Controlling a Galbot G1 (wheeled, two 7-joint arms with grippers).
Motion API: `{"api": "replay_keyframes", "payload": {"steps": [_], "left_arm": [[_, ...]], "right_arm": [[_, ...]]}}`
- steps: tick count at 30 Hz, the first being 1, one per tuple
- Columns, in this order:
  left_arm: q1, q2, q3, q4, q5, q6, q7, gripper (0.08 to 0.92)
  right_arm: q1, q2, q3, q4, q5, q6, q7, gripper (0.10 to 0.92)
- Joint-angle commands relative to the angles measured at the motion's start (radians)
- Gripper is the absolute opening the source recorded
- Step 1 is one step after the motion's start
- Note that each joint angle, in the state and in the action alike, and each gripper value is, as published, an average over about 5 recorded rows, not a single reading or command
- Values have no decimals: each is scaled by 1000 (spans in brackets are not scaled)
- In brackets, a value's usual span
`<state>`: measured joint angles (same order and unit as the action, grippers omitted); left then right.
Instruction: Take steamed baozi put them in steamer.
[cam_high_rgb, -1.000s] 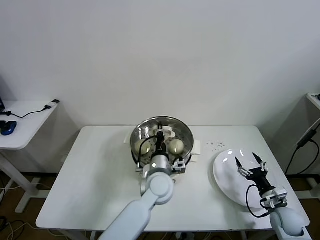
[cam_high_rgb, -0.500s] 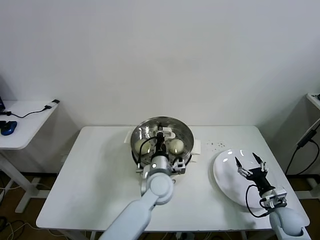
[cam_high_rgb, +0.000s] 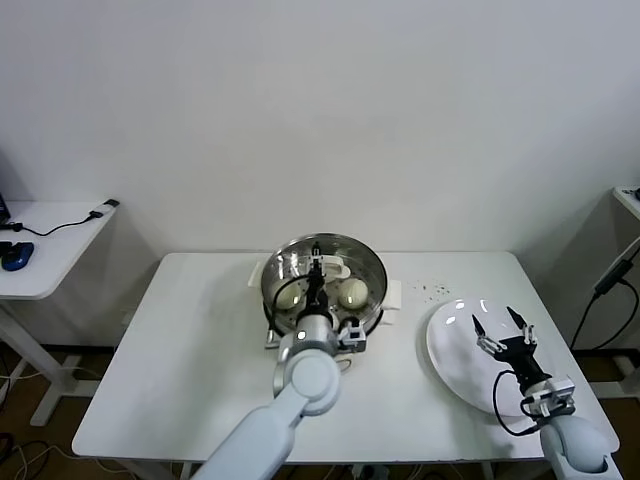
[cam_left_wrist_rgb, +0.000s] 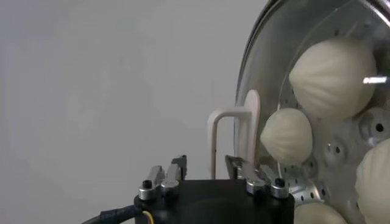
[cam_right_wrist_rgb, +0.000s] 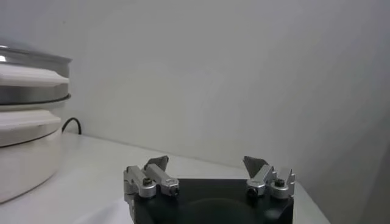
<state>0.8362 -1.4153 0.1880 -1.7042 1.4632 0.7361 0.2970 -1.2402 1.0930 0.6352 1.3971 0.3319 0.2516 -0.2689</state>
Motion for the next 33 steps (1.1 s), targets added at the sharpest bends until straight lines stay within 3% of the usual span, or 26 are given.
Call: {"api": "replay_keyframes", "payload": {"steps": [1, 7, 11, 16, 21, 26, 33], "left_arm": [[38, 39, -2, -154, -32, 49, 30, 529], [114, 98, -20, -286, -103, 45, 12, 703], [189, 146, -56, -363, -183, 31, -56, 796], [291, 223, -188, -413, -437, -107, -258, 822], [396, 276, -383, -448, -767, -274, -346, 823], [550, 253, -605, -450, -1125, -516, -366, 823], [702, 98, -796, -436, -1456, -700, -343, 823]], "right_arm": [[3, 1, 4, -2, 0, -4, 0, 823], [4, 1, 15, -7, 5, -11, 1, 823], [2, 0, 26, -2, -8, -32, 8, 823], [-13, -3, 38, 42, -26, -100, 16, 823], [-29, 8, 53, 94, -24, -147, 26, 823], [-48, 26, 66, 145, 7, -146, 30, 823], [-91, 49, 75, 221, 4, -157, 31, 823]]}}
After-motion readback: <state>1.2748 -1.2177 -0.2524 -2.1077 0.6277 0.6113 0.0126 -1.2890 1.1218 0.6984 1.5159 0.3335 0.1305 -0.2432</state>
